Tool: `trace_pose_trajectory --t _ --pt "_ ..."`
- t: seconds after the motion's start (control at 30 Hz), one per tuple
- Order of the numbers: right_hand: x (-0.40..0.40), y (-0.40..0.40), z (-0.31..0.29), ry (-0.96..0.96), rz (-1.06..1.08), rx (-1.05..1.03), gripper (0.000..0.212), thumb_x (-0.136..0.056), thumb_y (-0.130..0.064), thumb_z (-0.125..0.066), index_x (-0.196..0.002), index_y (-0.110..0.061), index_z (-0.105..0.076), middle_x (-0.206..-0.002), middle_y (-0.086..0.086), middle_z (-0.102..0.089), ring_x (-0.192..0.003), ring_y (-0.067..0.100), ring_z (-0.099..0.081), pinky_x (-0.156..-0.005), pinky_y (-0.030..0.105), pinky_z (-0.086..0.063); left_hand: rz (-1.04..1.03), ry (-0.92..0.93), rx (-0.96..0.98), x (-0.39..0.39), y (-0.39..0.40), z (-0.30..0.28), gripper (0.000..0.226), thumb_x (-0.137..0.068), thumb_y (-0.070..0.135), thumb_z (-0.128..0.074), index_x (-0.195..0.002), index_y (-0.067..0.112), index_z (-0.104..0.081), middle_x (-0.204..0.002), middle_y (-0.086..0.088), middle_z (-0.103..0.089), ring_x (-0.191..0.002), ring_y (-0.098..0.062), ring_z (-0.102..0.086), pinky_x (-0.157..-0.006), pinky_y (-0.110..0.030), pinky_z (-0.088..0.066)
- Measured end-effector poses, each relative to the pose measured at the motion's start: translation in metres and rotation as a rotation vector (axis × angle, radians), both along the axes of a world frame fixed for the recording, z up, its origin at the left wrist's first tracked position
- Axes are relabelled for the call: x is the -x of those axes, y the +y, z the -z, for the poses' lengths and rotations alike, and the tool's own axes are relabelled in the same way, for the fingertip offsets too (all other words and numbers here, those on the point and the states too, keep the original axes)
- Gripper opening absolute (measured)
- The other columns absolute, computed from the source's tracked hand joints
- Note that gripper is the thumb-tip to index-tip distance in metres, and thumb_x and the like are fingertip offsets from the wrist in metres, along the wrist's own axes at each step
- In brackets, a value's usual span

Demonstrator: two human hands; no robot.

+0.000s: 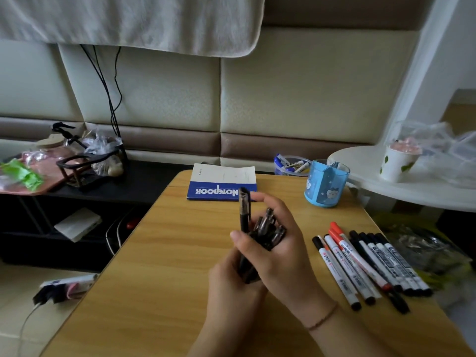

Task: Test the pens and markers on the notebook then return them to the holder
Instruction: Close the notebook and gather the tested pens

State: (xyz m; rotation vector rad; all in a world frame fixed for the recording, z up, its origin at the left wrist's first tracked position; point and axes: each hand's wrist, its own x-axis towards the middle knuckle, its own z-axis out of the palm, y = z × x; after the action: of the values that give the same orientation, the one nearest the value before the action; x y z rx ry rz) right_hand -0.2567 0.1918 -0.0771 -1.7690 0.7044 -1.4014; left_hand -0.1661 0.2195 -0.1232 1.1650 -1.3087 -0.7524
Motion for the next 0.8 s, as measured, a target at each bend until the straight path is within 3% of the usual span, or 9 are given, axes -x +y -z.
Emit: trace_pose_trajectory --t 0.07,0.17,0.23,0.3,0.4,0.47,0.63,0.73,0.8 --pt "0.001 0.003 -0.001 0.007 0.006 0.041 0.064 -0.080 -0.014 -0.075 -0.133 -0.026 -0.042 -0.094 0.002 -0.061 -0.085 0.019 -0.064 -0.077 0.028 -0.054 0.009 0.005 -0.001 0.001 0.001 0.001 0.027 -0.079 0.004 -0.073 -0.101 0.019 -0.069 -0.089 0.008 -0.075 -0.084 -0.007 -0.071 -0.068 -0.023 -0.056" --pt "0.005 -0.001 -0.023 0.036 0.096 0.301 0.063 -0.082 -0.015 -0.070 -0.138 -0.018 -0.040 -0.116 0.005 -0.057 -0.102 0.024 -0.061 -0.085 0.037 -0.053 -0.006 0.061 -0.001 0.000 0.002 0.004 0.016 -0.076 0.009 -0.074 -0.086 0.020 -0.069 -0.078 -0.001 -0.073 -0.072 -0.015 -0.070 -0.062 -0.032 -0.054" --pt "0.007 -0.007 -0.038 0.261 0.122 0.559 0.043 -0.088 -0.013 -0.064 -0.130 -0.010 -0.053 -0.122 0.007 -0.056 -0.110 0.020 -0.057 -0.087 0.039 -0.051 -0.021 0.069 0.013 0.000 0.003 0.005 0.017 -0.074 0.008 -0.073 -0.083 0.022 -0.068 -0.074 0.001 -0.072 -0.066 -0.010 -0.067 -0.058 -0.024 -0.049" --pt "0.005 -0.010 -0.046 0.506 0.103 0.655 0.028 -0.093 -0.021 -0.057 -0.118 -0.010 -0.064 -0.120 0.007 -0.059 -0.109 0.018 -0.058 -0.086 0.036 -0.051 -0.053 0.072 0.040 0.000 0.003 0.004 0.016 -0.071 0.011 -0.072 -0.081 0.022 -0.067 -0.070 0.001 -0.071 -0.062 -0.008 -0.064 -0.055 -0.022 -0.046" --pt "0.004 -0.012 -0.041 0.639 0.134 0.673 0.032 -0.093 -0.039 -0.054 -0.104 -0.012 -0.066 -0.098 0.003 -0.062 -0.089 0.015 -0.057 -0.069 0.036 -0.051 -0.075 0.089 0.091 0.000 0.003 0.003 0.017 -0.069 0.020 -0.072 -0.084 0.016 -0.066 -0.073 -0.002 -0.072 -0.067 -0.016 -0.068 -0.055 -0.034 -0.053" --pt "0.007 -0.011 -0.036 0.654 0.202 0.710 0.037 -0.089 -0.047 -0.056 -0.105 -0.014 -0.065 -0.094 0.001 -0.060 -0.086 0.015 -0.054 -0.065 0.036 -0.048 -0.073 0.070 0.118 0.000 0.004 0.003 0.022 -0.070 0.031 -0.069 -0.083 0.014 -0.065 -0.073 -0.005 -0.071 -0.067 -0.019 -0.067 -0.055 -0.039 -0.053" --pt "0.005 -0.004 -0.049 0.639 0.158 0.672 0.060 -0.087 -0.051 -0.054 -0.133 -0.013 -0.052 -0.132 0.006 -0.056 -0.124 0.016 -0.050 -0.095 0.035 -0.047 -0.050 0.021 0.128 -0.002 0.002 0.006 0.025 -0.073 0.032 -0.066 -0.079 0.008 -0.066 -0.070 -0.007 -0.069 -0.065 -0.017 -0.068 -0.053 -0.039 -0.053" --pt "-0.005 -0.001 -0.051 0.890 0.022 0.501 0.075 -0.088 -0.070 -0.026 -0.138 -0.020 -0.049 -0.135 -0.001 -0.058 -0.130 0.012 -0.046 -0.108 0.039 -0.038 -0.114 0.038 0.105 0.003 -0.001 0.003 0.026 -0.076 0.049 -0.058 -0.087 0.027 -0.068 -0.081 0.004 -0.071 -0.080 0.000 -0.068 -0.064 -0.025 -0.055" --pt "-0.004 -0.002 -0.050 0.942 -0.155 0.349 0.089 -0.077 -0.079 -0.006 -0.145 -0.031 -0.036 -0.144 -0.009 -0.049 -0.137 0.004 -0.035 -0.118 0.038 -0.020 -0.166 0.070 0.095 0.003 -0.001 -0.001 0.021 -0.074 0.052 -0.057 -0.085 0.036 -0.064 -0.081 0.009 -0.070 -0.080 0.009 -0.064 -0.066 -0.009 -0.049"
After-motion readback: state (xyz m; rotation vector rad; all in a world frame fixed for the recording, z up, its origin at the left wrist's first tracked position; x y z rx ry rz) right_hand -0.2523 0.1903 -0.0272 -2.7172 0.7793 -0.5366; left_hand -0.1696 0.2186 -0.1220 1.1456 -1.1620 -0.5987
